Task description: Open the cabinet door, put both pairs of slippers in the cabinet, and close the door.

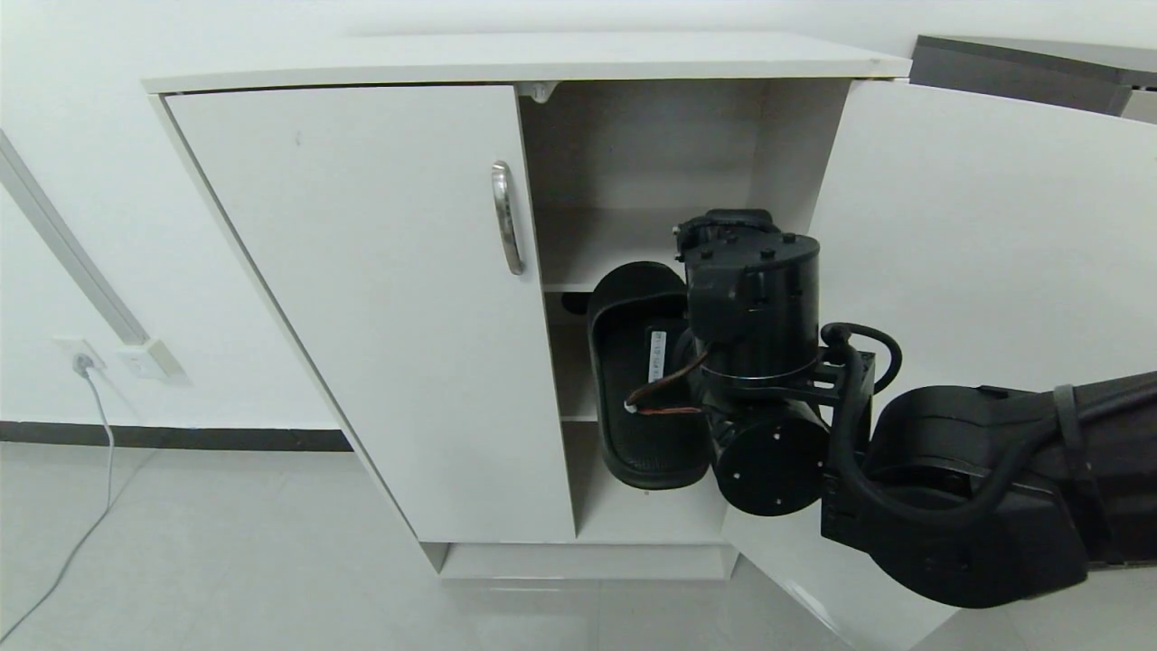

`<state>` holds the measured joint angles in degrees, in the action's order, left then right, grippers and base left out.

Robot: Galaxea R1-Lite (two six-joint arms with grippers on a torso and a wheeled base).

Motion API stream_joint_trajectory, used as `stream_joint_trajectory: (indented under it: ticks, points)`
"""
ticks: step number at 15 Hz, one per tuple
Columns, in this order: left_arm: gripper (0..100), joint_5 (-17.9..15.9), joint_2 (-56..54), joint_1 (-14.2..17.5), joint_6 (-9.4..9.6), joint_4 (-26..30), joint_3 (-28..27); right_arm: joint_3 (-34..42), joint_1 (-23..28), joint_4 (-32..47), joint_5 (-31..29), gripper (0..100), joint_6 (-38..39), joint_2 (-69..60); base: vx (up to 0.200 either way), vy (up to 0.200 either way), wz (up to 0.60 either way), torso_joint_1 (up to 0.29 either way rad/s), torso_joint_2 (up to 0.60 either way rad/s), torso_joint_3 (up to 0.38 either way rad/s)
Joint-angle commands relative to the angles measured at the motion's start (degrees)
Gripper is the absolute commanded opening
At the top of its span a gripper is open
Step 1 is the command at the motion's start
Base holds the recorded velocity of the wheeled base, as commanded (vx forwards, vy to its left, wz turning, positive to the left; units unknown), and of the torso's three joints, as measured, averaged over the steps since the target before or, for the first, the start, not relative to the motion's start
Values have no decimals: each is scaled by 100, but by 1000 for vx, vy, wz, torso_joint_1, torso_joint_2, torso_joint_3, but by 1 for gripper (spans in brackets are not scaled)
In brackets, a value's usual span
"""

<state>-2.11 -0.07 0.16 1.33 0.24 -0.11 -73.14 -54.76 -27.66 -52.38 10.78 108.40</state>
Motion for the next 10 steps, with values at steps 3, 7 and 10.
stream_joint_trajectory:
  ticks: [3, 7, 10]
  points:
    - [0, 0, 7, 2, -1, 2, -7, -25, 36, -3, 123, 0, -49, 6, 133, 0, 0, 2, 2, 0]
    - [0, 0, 7, 2, -1, 11, -7, -16, 44, -20, 132, 0, -84, 6, 200, 0, 0, 0, -1, 6]
    - [0, 0, 7, 2, -1, 11, -7, 2, 44, -29, 123, 0, -84, 15, 200, 0, 0, 5, 1, 5]
